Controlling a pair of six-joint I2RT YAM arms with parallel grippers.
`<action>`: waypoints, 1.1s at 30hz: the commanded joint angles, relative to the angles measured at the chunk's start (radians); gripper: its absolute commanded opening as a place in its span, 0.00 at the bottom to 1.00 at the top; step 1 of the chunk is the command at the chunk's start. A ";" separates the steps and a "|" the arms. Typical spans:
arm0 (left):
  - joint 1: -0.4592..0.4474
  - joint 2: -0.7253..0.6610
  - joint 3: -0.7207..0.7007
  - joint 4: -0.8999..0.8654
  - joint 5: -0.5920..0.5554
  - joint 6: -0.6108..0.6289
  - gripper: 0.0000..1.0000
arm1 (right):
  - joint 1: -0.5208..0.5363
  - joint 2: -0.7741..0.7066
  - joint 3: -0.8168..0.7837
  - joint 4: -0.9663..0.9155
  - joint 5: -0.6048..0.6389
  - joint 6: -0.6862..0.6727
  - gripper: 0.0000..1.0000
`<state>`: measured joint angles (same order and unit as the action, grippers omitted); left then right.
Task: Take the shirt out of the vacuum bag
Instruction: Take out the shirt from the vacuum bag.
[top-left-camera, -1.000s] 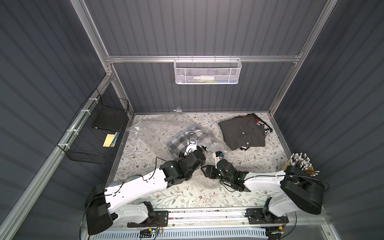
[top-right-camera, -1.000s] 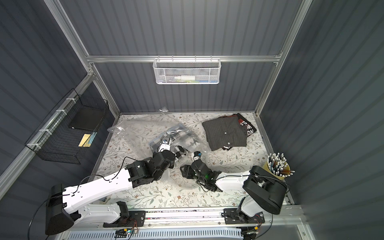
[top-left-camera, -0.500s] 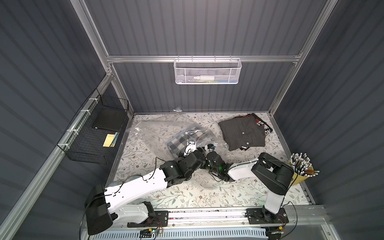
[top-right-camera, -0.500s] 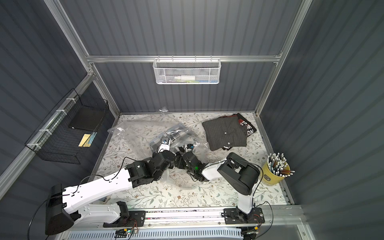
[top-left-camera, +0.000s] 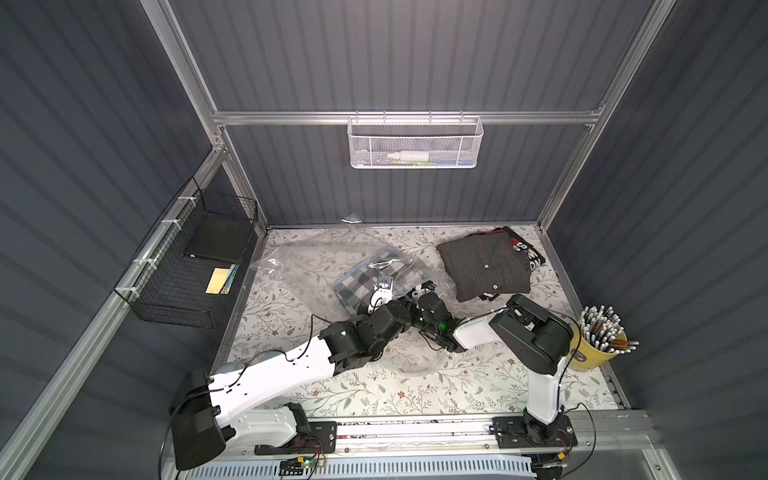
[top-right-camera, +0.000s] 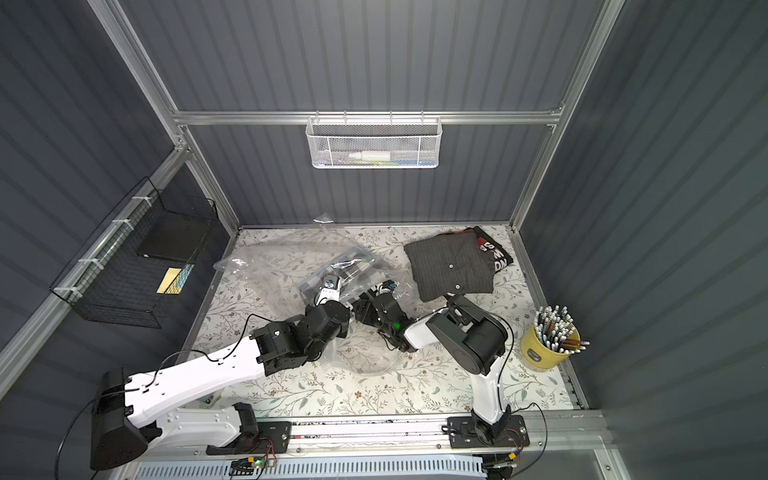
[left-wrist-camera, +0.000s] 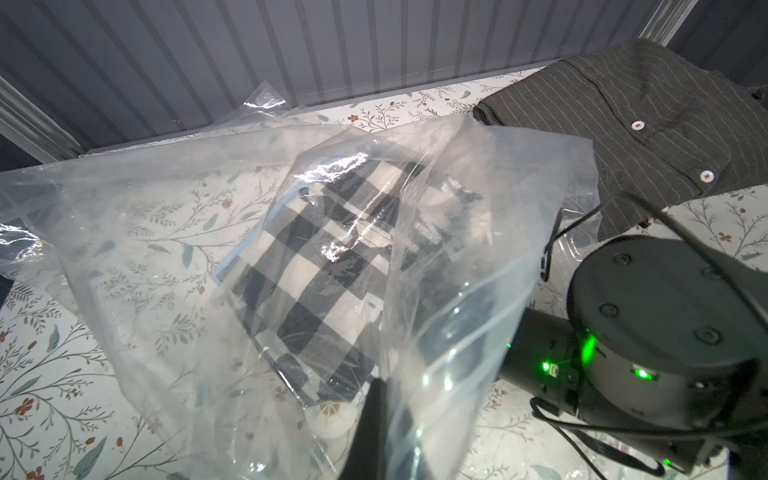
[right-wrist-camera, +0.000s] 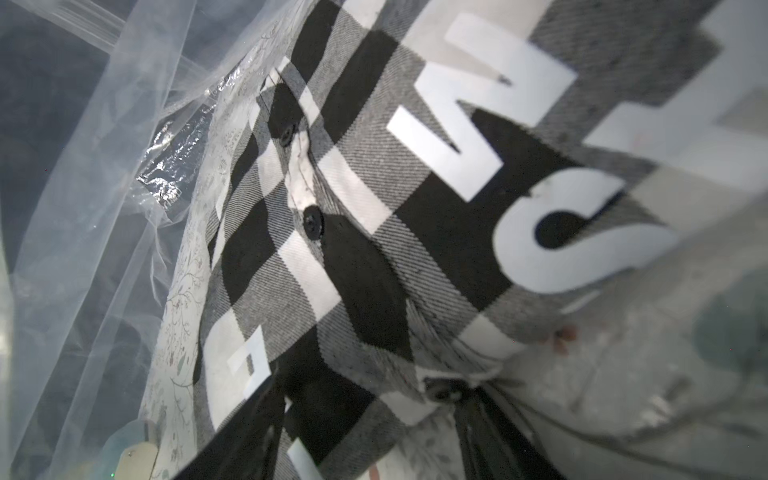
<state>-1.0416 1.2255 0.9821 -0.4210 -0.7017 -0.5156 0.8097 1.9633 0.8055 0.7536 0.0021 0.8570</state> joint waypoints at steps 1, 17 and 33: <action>-0.004 -0.023 -0.011 -0.017 -0.005 -0.022 0.00 | -0.017 0.022 0.021 0.004 -0.001 0.019 0.67; -0.003 -0.009 -0.028 -0.015 0.006 -0.035 0.00 | -0.036 -0.072 0.086 -0.053 0.047 -0.013 0.60; -0.003 -0.018 -0.037 -0.018 0.014 -0.038 0.00 | -0.066 0.054 0.038 0.134 -0.031 0.104 0.67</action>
<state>-1.0412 1.2255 0.9569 -0.4179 -0.6907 -0.5362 0.7670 1.9877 0.8665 0.7876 -0.0311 0.9100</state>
